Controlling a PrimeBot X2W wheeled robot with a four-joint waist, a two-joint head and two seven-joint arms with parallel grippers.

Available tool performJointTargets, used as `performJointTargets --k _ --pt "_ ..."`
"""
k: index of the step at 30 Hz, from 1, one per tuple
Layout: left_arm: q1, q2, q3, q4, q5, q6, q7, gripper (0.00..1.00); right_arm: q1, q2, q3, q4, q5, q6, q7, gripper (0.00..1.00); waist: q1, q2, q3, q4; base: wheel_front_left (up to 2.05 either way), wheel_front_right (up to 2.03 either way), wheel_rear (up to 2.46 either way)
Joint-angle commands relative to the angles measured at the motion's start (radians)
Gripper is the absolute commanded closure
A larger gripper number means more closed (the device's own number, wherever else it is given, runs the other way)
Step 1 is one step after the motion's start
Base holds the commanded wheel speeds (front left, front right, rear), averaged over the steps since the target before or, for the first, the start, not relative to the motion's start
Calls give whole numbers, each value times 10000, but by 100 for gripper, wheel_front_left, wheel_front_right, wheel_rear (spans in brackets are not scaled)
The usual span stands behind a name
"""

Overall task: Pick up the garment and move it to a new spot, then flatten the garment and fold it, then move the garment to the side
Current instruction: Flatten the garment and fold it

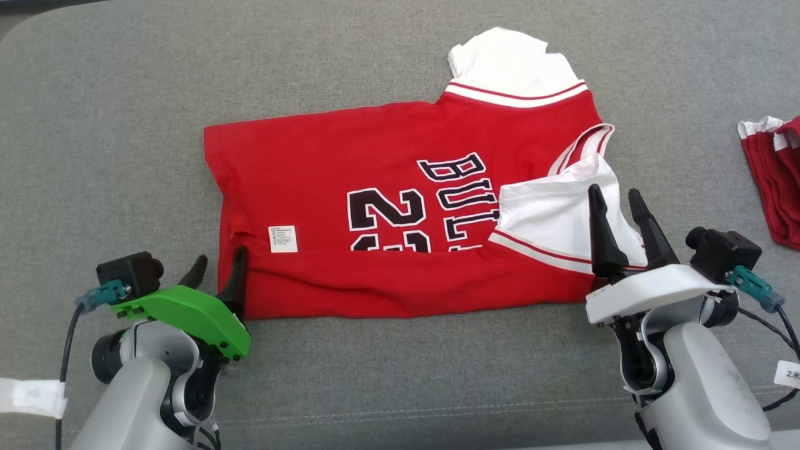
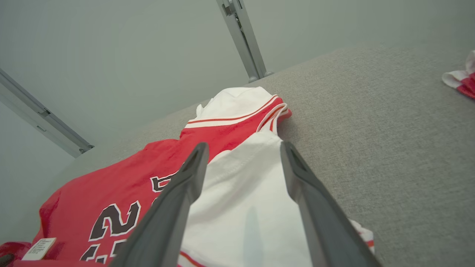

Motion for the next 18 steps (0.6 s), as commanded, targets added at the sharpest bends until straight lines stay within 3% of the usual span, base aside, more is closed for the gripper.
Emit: performJointTargets --k 1,10,18 --pt "-58 85 74 -65 289 156 -427 0 71 -147 -7 -49 -211 0 -125 0 0 0 -54 17 0 0 0" --pt "1047 334 -9 -1029 1666 1234 -2434 0 1156 -248 -373 -1053 -1936 0 -345 0 0 0 -709 47 0 0 0" --pt "2415 545 -162 -1884 2191 1794 -3032 0 2540 -110 -626 -1999 -3139 0 -345 0 0 0 -1352 99 0 0 0"
